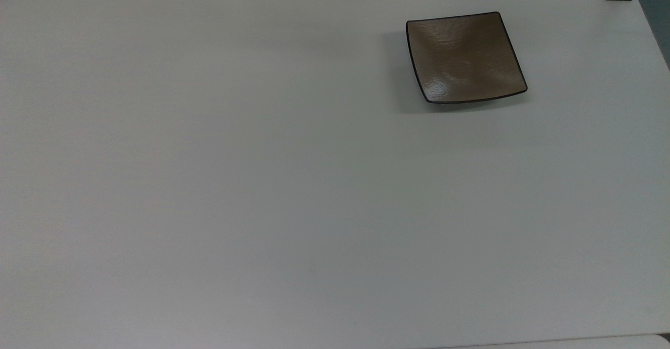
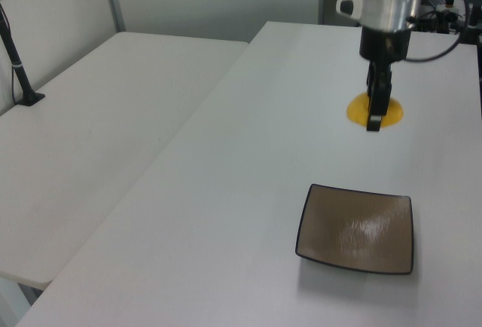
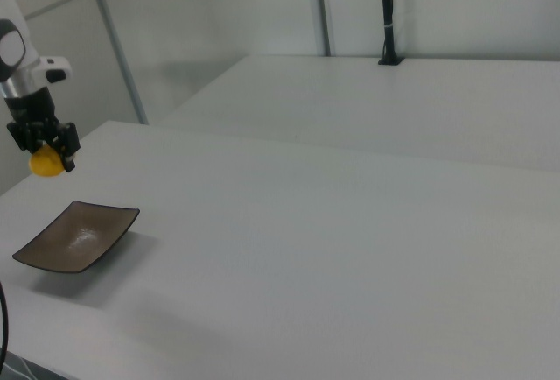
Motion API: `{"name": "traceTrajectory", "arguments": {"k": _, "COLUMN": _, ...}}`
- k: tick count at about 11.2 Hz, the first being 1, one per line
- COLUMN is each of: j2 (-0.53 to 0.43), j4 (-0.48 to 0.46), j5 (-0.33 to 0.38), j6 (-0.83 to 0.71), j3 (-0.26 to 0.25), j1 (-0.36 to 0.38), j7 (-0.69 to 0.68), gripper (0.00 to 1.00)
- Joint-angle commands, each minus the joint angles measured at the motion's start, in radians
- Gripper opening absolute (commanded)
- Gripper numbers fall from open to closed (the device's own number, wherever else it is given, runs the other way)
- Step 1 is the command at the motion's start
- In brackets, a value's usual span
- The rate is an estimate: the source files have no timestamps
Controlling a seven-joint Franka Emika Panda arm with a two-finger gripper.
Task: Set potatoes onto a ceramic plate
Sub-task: 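Lift the potato and carry it over the brown square plate, then lower the held potato onto the plate's center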
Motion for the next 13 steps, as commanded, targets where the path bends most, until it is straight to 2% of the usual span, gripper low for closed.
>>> {"name": "traceTrajectory", "arguments": {"k": 1, "j2": 0.095, "j4": -0.066, "j5": -0.008, "j6": 0.139, "j3": -0.005, "j1": 0.072, "j7": 0.079, "gripper": 0.18}}
{"name": "traceTrajectory", "arguments": {"k": 5, "j2": 0.182, "j4": -0.183, "j5": -0.036, "j6": 0.364, "j3": -0.005, "j1": 0.091, "j7": 0.099, "gripper": 0.18}}
{"name": "traceTrajectory", "arguments": {"k": 9, "j2": 0.273, "j4": -0.204, "j5": -0.103, "j6": 0.447, "j3": -0.006, "j1": 0.105, "j7": 0.102, "gripper": 0.18}}
{"name": "traceTrajectory", "arguments": {"k": 10, "j2": 0.284, "j4": -0.203, "j5": -0.106, "j6": 0.450, "j3": -0.006, "j1": 0.103, "j7": 0.102, "gripper": 0.25}}
{"name": "traceTrajectory", "arguments": {"k": 11, "j2": 0.291, "j4": -0.203, "j5": -0.106, "j6": 0.461, "j3": -0.008, "j1": 0.105, "j7": 0.109, "gripper": 0.40}}
{"name": "traceTrajectory", "arguments": {"k": 12, "j2": 0.294, "j4": -0.203, "j5": -0.106, "j6": 0.476, "j3": -0.008, "j1": 0.103, "j7": 0.129, "gripper": 0.75}}
{"name": "traceTrajectory", "arguments": {"k": 13, "j2": 0.296, "j4": -0.201, "j5": -0.108, "j6": 0.478, "j3": -0.008, "j1": 0.103, "j7": 0.144, "gripper": 1.00}}
